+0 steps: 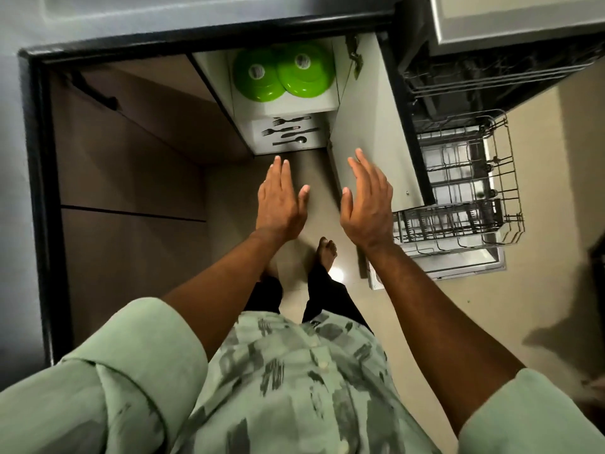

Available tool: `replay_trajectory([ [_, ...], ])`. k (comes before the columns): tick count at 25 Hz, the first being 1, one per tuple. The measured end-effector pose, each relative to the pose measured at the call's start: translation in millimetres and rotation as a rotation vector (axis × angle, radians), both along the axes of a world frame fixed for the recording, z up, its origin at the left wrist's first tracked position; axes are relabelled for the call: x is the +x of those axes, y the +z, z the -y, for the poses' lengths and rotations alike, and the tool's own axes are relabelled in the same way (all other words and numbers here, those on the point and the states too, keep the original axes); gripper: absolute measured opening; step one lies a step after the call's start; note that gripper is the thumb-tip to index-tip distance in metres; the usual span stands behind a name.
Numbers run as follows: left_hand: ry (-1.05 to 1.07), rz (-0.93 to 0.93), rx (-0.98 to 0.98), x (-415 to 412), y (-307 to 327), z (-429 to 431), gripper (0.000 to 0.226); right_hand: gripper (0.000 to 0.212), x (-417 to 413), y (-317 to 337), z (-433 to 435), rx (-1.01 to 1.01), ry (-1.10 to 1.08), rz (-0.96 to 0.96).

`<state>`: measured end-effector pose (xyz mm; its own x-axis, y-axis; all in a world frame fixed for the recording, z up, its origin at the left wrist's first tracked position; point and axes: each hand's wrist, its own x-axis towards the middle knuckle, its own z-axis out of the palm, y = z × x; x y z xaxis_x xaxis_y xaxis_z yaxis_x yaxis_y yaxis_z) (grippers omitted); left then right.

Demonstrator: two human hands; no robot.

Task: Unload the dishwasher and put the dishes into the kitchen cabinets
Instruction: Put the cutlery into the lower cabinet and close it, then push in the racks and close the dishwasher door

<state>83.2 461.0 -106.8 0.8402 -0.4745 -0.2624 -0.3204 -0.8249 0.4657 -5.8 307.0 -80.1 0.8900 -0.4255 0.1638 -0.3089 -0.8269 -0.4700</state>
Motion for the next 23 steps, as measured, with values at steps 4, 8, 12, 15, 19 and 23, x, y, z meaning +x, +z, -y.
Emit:
replay_trajectory([
  [4, -0.057, -0.030, -0.039, -4.1, 26.5, 20.6, 0.070, 0.053, -2.1, 45.6, 1.0, -0.097, 0.158, 0.033],
  [8, -0.016, -0.068, -0.073, 0.3, 39.8, 31.7, 0.052, 0.059, 6.4, 72.4, 23.7, -0.148, 0.114, 0.026],
  [12, -0.220, 0.024, -0.204, -2.9, 63.0, 58.0, 0.035, 0.069, 19.7, 78.3, 66.0, -0.108, -0.127, -0.160],
  [15, -0.324, -0.093, -0.184, -20.5, 67.2, 85.2, 0.050, 0.067, 19.7, 71.6, 78.8, 0.227, -0.250, -0.318],
  [19, -0.343, -0.333, -0.124, -28.6, 58.7, 105.3, 0.086, 0.040, 24.3, 69.1, 92.2, 0.238, -0.285, -0.481],
  [23, -0.233, -0.506, -0.071, -23.3, 48.4, 101.8, 0.109, 0.032, 33.4, 65.9, 109.9, 0.299, -0.244, -0.519],
])
